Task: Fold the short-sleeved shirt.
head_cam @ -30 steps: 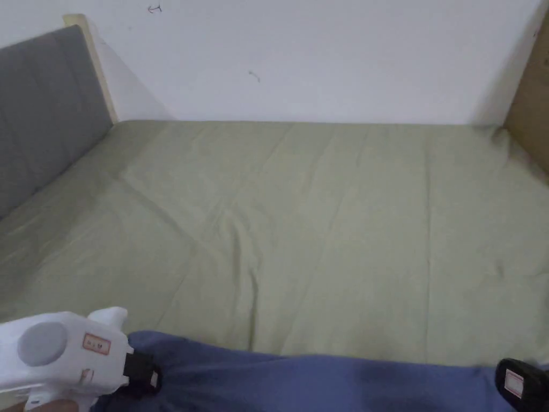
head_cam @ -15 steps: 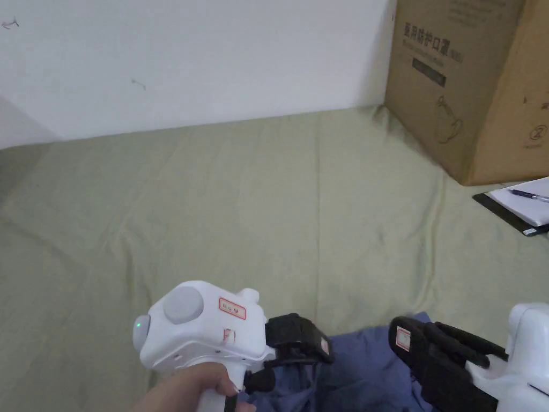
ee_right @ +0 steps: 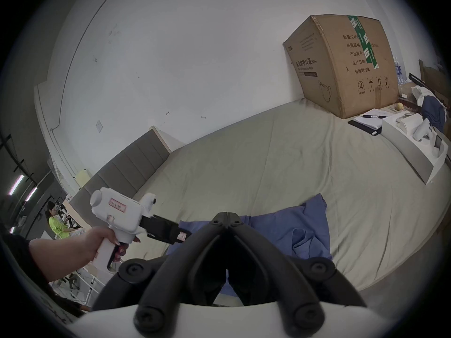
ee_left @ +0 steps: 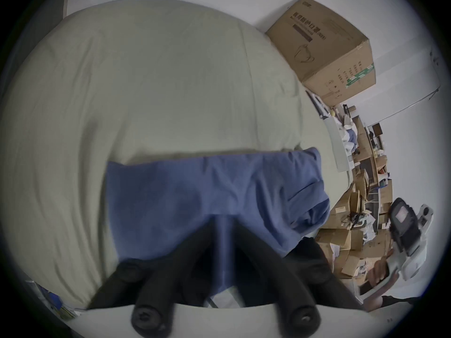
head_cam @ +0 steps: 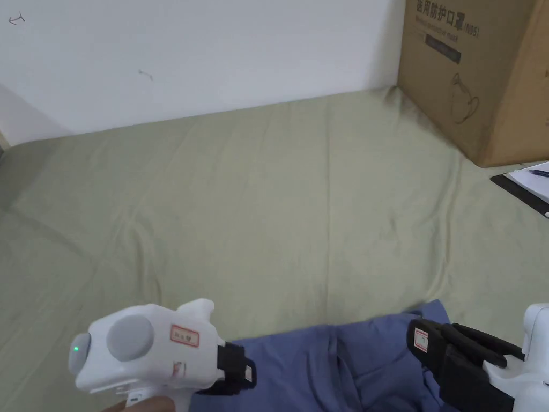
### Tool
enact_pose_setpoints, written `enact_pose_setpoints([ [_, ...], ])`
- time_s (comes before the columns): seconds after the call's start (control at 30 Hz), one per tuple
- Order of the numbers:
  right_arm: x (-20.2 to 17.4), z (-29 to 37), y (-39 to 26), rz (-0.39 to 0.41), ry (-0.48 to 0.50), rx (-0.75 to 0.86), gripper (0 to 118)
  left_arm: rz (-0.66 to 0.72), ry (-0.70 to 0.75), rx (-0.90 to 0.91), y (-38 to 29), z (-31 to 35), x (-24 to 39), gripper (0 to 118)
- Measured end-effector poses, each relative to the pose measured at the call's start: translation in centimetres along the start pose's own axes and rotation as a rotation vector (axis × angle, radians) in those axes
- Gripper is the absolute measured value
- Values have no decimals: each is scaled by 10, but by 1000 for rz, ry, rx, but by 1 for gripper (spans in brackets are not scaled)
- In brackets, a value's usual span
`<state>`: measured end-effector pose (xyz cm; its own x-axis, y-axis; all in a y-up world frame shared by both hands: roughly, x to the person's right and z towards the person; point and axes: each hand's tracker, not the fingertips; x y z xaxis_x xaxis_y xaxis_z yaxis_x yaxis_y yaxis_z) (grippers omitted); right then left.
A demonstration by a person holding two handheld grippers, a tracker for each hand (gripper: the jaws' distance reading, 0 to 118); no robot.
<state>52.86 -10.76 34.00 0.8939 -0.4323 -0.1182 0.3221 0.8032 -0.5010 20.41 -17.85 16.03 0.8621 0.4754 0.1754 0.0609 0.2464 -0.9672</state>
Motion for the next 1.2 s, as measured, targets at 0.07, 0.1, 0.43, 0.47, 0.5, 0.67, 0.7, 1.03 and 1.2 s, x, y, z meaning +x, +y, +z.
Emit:
enact_pose_setpoints([
  [0.07,1,2,-2,0,-8,-3,0,-15,-64,-57,-3,-23,6,0],
  [0.1,3,3,-2,-1,-11,-6,0,-26,-104,-77,-5,-34,11,0],
  [0.43,4,4,-3,-9,-48,-16,0,-208,33,-95,-6,-84,83,0],
  [0.47,2,4,-3,-5,-48,-15,0,-221,18,-90,-8,-79,93,0],
  [0.5,2,4,-3,-4,-45,-15,0,-224,7,-88,-8,-77,96,0],
  [0.67,-2,1,-3,-5,-43,-11,0,-176,-326,-98,-1,-69,104,0],
  [0.7,-1,2,-2,-9,-43,-4,0,-131,-467,-105,0,-63,99,0],
  [1.03,-10,7,12,29,-55,-2,0,-7,-328,160,-3,52,-49,0],
  [1.2,-25,-4,10,65,-32,-29,0,198,-540,110,-18,53,-139,107],
])
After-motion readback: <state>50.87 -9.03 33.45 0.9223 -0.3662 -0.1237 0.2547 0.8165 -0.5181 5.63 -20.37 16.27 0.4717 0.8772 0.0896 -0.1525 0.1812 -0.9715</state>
